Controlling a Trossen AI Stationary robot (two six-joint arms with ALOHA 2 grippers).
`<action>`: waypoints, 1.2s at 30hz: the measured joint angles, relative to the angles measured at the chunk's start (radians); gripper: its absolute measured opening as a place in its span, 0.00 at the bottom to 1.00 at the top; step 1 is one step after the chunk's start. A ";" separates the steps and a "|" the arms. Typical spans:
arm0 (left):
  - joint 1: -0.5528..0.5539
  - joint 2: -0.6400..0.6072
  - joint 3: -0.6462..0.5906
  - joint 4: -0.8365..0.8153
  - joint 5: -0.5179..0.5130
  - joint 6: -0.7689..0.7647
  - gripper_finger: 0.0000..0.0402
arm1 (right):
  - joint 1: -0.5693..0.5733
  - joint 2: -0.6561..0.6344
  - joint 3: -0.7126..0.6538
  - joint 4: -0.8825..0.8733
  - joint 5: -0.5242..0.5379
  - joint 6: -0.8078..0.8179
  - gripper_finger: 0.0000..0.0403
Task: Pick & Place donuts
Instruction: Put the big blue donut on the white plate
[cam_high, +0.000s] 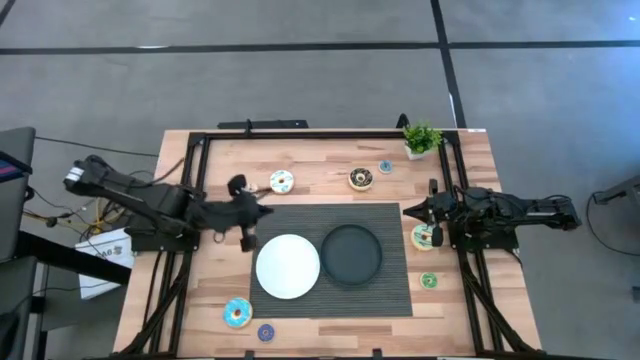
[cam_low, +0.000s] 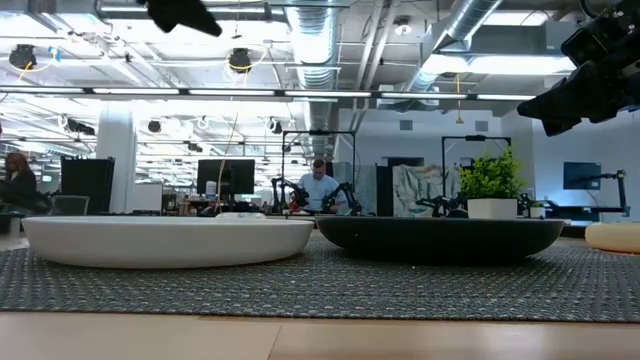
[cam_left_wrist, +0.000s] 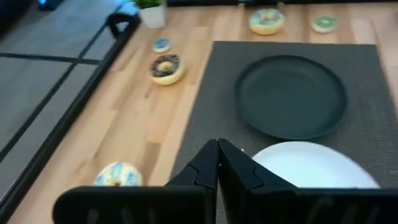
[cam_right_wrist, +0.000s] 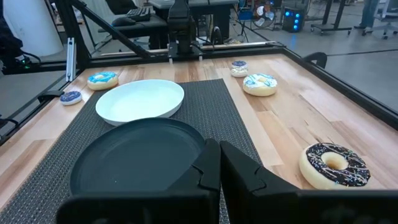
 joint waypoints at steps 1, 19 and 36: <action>-0.014 0.027 0.021 -0.009 0.000 0.000 0.00 | 0.000 0.000 0.000 0.000 0.000 0.000 0.00; -0.347 0.412 0.304 -0.347 0.190 -0.236 0.00 | 0.000 0.000 0.000 0.000 0.000 0.000 0.00; -0.508 0.508 0.304 -0.547 0.301 -0.666 0.12 | 0.000 0.000 0.000 0.000 0.000 0.000 0.00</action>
